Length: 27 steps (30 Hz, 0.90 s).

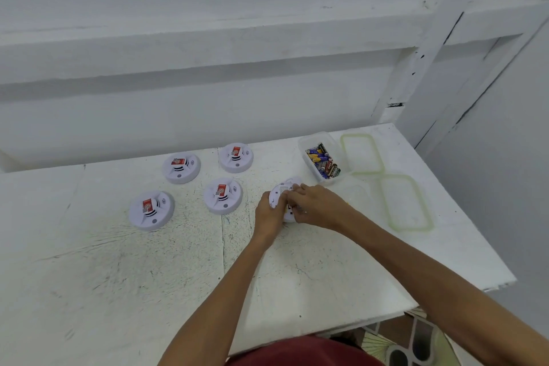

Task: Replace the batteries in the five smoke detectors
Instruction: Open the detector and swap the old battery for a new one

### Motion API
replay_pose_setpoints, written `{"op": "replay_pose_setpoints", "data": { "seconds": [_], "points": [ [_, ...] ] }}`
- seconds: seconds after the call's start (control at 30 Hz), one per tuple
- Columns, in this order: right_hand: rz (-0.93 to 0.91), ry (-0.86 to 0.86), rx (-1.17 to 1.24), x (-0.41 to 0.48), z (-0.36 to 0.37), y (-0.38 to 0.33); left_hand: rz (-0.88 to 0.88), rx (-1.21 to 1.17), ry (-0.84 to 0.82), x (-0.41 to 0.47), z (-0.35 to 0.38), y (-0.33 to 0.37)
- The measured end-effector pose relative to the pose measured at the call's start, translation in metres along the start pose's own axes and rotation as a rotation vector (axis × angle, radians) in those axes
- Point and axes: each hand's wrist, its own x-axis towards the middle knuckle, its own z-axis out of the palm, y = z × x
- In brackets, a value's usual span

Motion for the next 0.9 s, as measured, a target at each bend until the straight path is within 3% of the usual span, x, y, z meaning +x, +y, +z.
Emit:
{"op": "replay_pose_setpoints", "data": {
  "seconds": [0.37,0.6,0.73,0.9],
  "points": [
    [-0.119,0.11,-0.024,-0.009,-0.003,0.003,-0.026,-0.031,-0.014,0.002,-0.003,-0.001],
    [0.021,0.21,0.006,-0.025,0.011,-0.005,-0.02,-0.052,-0.011,-0.001,-0.004,0.003],
    [0.164,0.2,0.058,-0.028,0.008,-0.009,-0.035,-0.07,-0.015,-0.002,-0.003,0.006],
    [0.349,0.327,0.134,-0.034,0.002,-0.01,-0.034,-0.057,-0.007,-0.004,-0.003,0.007]
  ]
}}
